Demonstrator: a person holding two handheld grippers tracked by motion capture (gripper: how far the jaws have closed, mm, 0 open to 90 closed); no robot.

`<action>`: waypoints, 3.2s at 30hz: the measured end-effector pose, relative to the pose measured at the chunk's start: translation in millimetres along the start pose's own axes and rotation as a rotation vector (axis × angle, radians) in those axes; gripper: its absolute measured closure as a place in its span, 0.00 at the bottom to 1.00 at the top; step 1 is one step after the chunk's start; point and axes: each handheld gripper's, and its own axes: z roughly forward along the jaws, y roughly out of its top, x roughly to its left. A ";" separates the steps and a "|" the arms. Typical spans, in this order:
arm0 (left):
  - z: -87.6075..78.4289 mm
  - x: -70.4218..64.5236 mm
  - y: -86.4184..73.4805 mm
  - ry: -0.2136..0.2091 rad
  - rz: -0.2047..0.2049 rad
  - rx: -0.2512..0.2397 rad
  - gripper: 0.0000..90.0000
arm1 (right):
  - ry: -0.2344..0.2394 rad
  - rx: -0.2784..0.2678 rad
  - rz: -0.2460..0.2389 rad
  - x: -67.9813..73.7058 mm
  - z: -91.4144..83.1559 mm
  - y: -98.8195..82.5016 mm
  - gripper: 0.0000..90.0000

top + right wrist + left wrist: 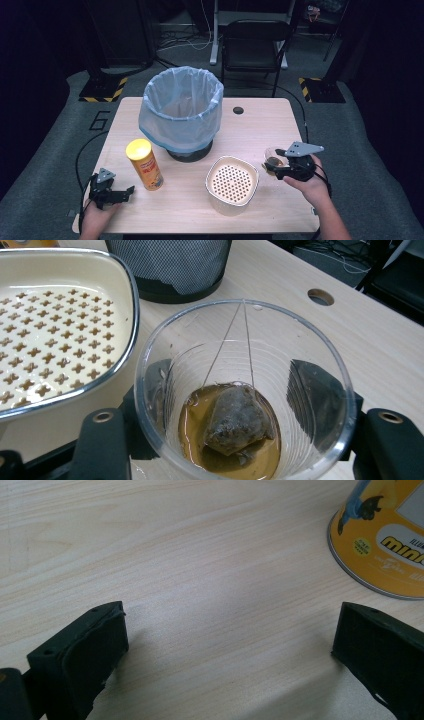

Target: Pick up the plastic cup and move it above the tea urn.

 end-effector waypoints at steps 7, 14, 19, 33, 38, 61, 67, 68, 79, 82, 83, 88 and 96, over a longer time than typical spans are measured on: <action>-0.1 0.1 0.1 -0.001 0.001 0.002 0.01 | 0.008 -0.013 -0.009 -1.3 -4.1 13.2 0.39; -0.1 -0.1 0.1 -0.001 -0.001 0.001 0.01 | 0.002 -0.018 -0.033 0.0 -4.6 22.1 0.39; 0.0 0.0 0.0 0.000 0.000 0.000 0.01 | -0.002 -0.023 -0.053 1.9 -4.8 29.2 0.39; 0.0 -0.1 0.1 0.000 -0.002 0.001 0.01 | 0.028 -0.098 -0.142 3.9 13.3 56.2 0.39; 0.9 -0.2 -0.2 0.001 -0.002 -0.010 0.01 | 0.064 -0.126 -0.172 2.7 28.5 62.3 0.39; 1.0 -0.2 -0.3 0.002 -0.002 -0.013 0.01 | 0.151 -0.235 -0.335 18.5 59.3 71.2 0.40; 1.0 -0.2 -0.2 0.002 -0.002 -0.012 0.01 | 0.130 -0.255 -0.382 22.8 57.5 71.6 0.40; 0.9 -0.2 -0.2 0.002 -0.002 -0.011 0.01 | 0.125 -0.256 -0.394 23.6 57.4 71.6 0.40; 1.0 -0.2 -0.2 0.002 -0.002 -0.011 0.01 | 0.052 -0.253 -0.563 41.0 49.7 69.3 0.40; 1.0 -0.2 -0.2 0.002 -0.002 -0.011 0.01 | 0.002 -0.260 -0.644 47.7 46.2 67.0 0.41; 0.9 -0.2 -0.2 0.002 -0.002 -0.011 0.01 | -0.019 -0.271 -0.677 50.9 44.7 65.9 0.41; 1.0 -0.2 -0.3 0.002 -0.002 -0.013 0.01 | -0.108 -0.271 -0.817 65.4 40.4 61.0 0.42; 1.0 -0.2 -0.3 0.002 -0.002 -0.012 0.01 | -0.232 -0.223 -1.049 85.4 44.2 53.5 0.43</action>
